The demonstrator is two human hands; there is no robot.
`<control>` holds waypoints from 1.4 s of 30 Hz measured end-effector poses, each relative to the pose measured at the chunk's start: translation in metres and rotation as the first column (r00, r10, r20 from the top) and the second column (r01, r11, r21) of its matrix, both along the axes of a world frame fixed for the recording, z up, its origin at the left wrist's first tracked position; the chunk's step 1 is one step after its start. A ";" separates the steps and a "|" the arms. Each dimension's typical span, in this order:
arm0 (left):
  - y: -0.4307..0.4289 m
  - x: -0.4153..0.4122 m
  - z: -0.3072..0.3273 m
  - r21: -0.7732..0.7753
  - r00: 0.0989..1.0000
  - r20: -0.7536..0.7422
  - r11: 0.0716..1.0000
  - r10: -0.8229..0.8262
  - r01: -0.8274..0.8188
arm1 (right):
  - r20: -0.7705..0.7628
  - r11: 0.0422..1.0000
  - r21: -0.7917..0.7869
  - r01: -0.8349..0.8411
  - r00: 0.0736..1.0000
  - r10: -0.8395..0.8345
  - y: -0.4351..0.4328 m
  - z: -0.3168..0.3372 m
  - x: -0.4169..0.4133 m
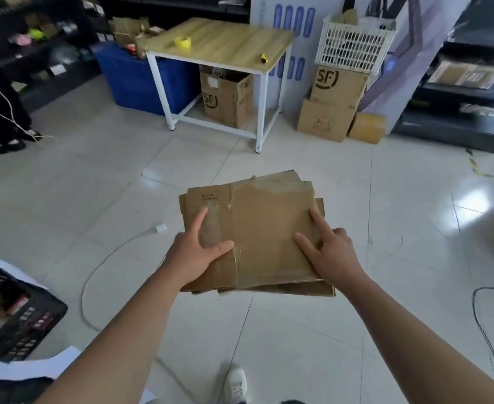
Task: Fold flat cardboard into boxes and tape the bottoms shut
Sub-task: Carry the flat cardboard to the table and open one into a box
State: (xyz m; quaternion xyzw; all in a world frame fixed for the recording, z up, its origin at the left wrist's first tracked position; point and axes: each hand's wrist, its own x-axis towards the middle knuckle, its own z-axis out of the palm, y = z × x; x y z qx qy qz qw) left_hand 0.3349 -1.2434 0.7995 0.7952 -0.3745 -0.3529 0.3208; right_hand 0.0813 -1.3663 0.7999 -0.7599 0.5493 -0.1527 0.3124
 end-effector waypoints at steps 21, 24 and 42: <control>-0.429 0.146 0.007 -0.078 0.997 -0.025 0.994 0.079 -0.081 | -0.035 0.996 -0.042 -0.083 0.996 0.082 -0.449 0.016 0.157; -0.477 0.174 0.010 -0.078 0.994 -0.027 0.991 0.106 -0.108 | -0.045 0.991 -0.042 -0.124 0.992 0.122 -0.503 0.021 0.191; -0.751 0.463 0.026 -0.061 0.998 0.048 0.997 0.048 -0.046 | -0.019 0.999 -0.002 -0.047 0.999 0.047 -0.756 0.019 0.468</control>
